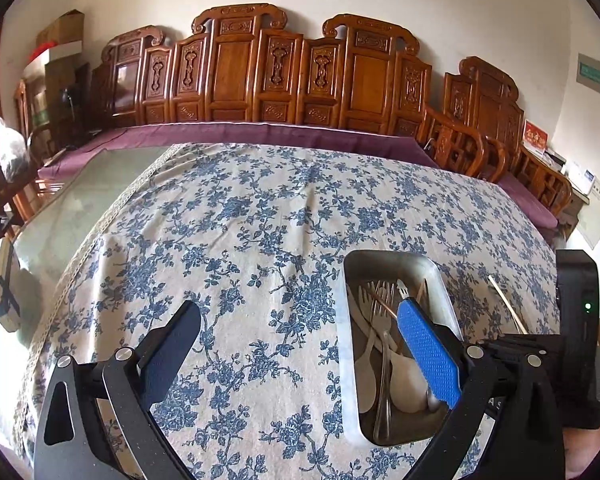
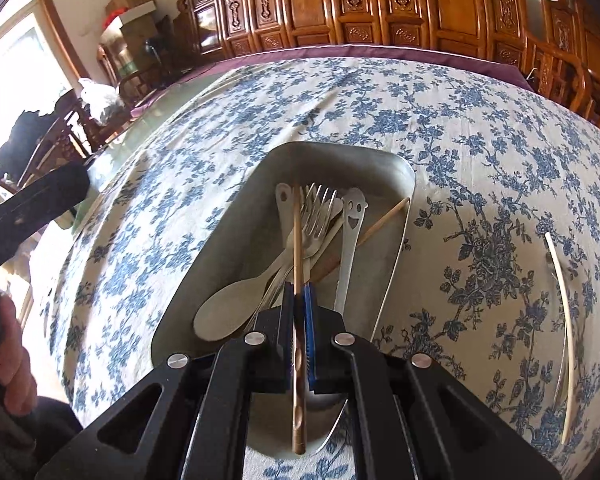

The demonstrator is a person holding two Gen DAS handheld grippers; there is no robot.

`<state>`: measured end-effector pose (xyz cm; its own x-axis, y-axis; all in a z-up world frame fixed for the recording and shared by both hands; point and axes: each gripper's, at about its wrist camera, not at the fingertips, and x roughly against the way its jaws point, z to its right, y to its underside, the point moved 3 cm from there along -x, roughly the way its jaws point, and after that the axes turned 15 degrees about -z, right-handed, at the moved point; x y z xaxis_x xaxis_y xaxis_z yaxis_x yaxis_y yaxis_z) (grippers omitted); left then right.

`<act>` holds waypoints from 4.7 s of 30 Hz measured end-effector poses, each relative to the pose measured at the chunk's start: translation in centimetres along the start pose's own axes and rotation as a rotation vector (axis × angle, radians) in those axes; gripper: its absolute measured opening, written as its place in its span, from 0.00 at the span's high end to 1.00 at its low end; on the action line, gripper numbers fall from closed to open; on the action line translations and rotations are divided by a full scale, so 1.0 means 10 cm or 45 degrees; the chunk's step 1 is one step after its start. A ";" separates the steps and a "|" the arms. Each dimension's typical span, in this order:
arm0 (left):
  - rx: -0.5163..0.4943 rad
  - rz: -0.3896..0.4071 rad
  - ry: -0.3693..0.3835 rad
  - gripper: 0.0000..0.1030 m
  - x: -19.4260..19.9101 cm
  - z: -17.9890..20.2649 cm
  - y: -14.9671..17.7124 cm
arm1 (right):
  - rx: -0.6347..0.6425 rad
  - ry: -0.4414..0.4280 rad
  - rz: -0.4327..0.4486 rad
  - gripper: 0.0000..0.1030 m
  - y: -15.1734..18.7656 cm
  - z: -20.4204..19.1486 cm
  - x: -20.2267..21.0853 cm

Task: Organize utensils
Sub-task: 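Lower the wooden chopstick into the tray and open the right tool, then grasp a pale bamboo chopstick from the table with the right tool, then grasp the metal spoon with the left tool while the right tool holds the bamboo chopstick, then carry the metal spoon over the tray and lower it in with the left tool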

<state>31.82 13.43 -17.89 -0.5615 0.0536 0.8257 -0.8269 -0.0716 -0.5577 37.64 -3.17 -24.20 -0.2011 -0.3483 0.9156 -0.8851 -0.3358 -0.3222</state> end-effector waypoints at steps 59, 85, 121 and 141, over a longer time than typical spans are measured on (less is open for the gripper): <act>-0.319 -0.111 0.104 0.08 -0.25 1.56 0.41 | -0.062 0.162 -0.030 0.94 0.87 2.09 0.33; -0.323 -0.352 0.093 0.16 -1.16 2.84 0.13 | -0.136 0.238 0.014 0.94 1.42 2.82 0.66; -0.355 -0.289 0.080 0.98 -0.67 2.86 0.10 | -0.180 0.272 0.116 0.94 1.47 2.47 1.30; -0.319 -0.185 0.125 0.98 0.00 2.04 0.13 | -0.060 0.263 0.194 0.94 1.22 1.50 1.56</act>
<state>31.32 -6.96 -16.88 -0.4270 0.1424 0.8929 -0.8732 0.1913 -0.4482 30.01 -25.80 -17.47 -0.4109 -0.2037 0.8887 -0.8557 -0.2501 -0.4530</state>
